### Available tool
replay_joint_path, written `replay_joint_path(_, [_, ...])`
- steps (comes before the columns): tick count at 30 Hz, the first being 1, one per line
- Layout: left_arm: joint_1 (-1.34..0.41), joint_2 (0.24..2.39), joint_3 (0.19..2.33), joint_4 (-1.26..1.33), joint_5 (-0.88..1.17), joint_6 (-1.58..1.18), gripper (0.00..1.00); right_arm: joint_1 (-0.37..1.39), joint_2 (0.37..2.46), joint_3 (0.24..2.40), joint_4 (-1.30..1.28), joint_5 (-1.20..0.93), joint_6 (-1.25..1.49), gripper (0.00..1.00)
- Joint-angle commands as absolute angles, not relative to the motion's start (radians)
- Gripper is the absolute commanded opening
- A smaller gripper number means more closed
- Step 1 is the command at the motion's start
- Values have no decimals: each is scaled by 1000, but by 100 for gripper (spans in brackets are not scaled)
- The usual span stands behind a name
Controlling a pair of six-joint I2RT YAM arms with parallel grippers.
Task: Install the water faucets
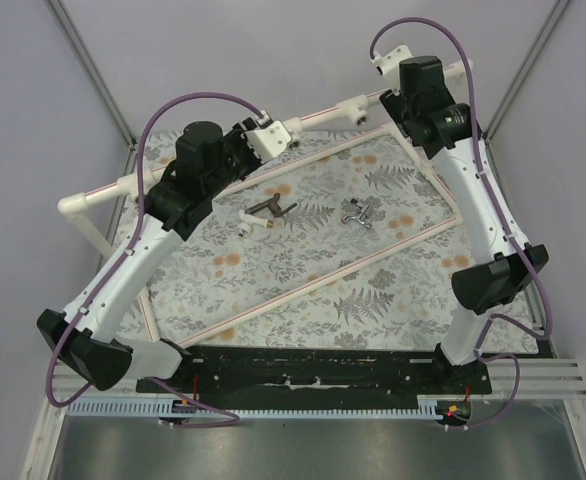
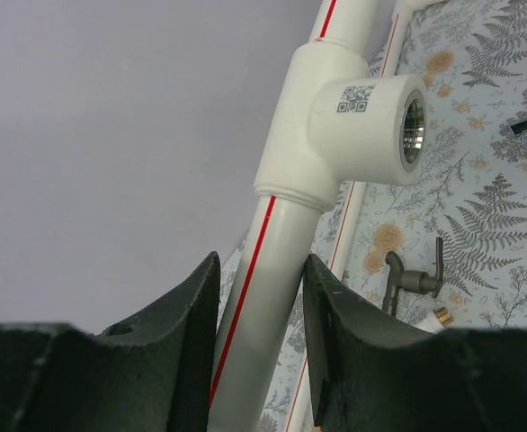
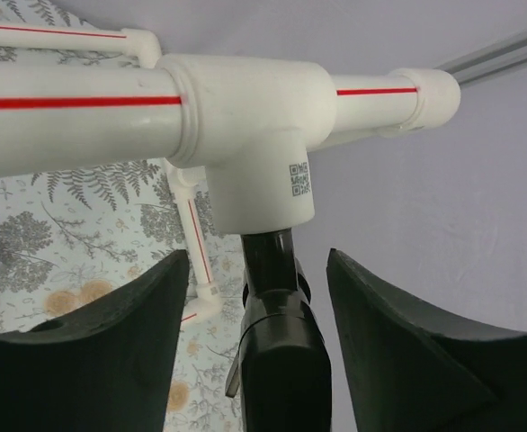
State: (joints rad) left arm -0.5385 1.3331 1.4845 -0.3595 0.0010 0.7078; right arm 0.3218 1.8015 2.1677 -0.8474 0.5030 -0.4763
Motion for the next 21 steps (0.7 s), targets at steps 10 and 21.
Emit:
replay_joint_path(10, [-537, 1339, 1419, -600, -52, 617, 6, 298, 1830, 2227, -906, 634, -494, 33])
replay_joint_path(21, [-537, 1345, 1430, -603, -61, 626, 6, 51, 1812, 2370, -1031, 3, -79, 0])
